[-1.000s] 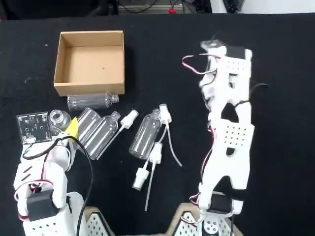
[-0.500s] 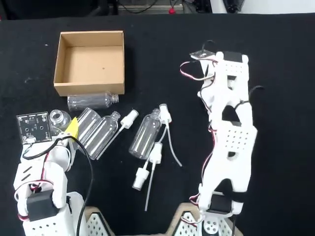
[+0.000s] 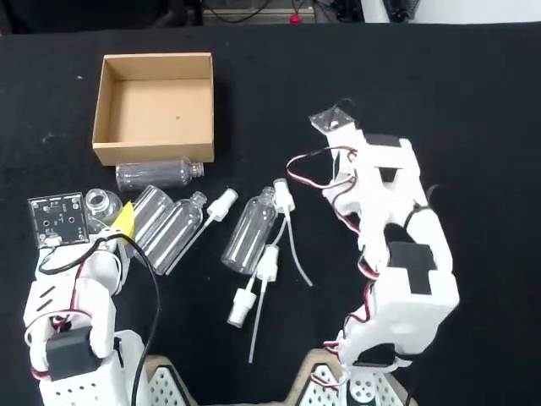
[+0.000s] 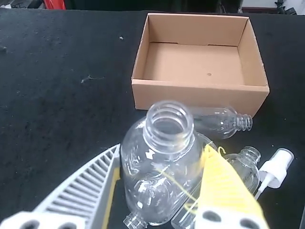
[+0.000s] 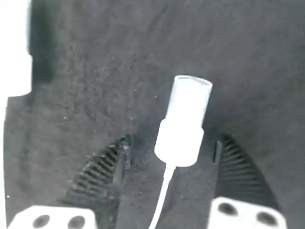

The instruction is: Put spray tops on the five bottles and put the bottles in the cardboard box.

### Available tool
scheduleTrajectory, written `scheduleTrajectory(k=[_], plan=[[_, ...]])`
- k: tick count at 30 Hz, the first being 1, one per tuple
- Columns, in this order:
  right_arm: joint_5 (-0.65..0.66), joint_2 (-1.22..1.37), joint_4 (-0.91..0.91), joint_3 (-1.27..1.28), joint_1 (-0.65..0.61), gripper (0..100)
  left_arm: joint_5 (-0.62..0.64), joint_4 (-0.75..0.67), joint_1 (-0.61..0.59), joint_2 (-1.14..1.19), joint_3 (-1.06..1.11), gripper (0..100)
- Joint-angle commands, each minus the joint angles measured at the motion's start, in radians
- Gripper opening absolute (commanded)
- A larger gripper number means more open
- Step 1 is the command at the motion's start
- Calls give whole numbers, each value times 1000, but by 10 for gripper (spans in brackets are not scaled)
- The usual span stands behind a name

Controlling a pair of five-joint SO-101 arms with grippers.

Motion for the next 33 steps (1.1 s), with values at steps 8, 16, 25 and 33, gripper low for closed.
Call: scheduleTrajectory(k=[8,16,25,33], plan=[[-130,44,71,-147,11,277,-9,-23,-12,-8,-30,216],[-167,162,112,-252,23,233,-9,-23,-12,-8,-30,216],[-169,154,49,-219,21,136,-9,-21,-12,-8,-30,216],[-176,12,140,-249,44,133,-5,-23,1,-8,-30,216]])
